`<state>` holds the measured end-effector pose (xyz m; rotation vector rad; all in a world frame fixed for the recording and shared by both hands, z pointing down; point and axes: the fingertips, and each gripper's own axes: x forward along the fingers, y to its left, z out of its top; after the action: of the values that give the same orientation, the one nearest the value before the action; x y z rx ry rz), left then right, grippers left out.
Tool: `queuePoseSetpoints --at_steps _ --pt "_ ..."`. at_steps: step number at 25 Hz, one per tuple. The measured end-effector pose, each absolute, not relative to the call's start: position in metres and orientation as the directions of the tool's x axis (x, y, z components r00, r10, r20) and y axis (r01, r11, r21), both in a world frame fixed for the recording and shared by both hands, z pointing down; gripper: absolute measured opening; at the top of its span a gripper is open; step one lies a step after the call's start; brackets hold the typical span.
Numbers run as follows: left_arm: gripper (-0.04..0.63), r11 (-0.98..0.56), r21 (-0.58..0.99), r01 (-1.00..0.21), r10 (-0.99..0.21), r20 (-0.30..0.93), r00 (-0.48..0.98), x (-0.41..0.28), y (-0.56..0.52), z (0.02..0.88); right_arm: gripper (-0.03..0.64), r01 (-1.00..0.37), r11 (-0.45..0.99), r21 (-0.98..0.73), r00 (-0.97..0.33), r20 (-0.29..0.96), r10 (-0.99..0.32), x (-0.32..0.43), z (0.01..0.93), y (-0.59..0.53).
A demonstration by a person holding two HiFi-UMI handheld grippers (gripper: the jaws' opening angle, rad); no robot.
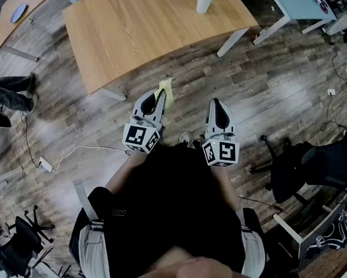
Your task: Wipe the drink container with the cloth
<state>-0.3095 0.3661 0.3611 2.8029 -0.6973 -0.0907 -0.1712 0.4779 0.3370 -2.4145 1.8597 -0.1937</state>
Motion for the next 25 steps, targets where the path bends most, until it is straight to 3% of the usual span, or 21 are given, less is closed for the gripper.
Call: queuePoseSetpoints --at_steps 25 --pt "0.038 -0.845 0.246 -0.476 -0.488 0.011 0.873 -0.281 0.39 0.364 0.034 -0.969 -0.211 -0.129 0.214 -0.012 -0.977 -0.149 0.333 0.5"
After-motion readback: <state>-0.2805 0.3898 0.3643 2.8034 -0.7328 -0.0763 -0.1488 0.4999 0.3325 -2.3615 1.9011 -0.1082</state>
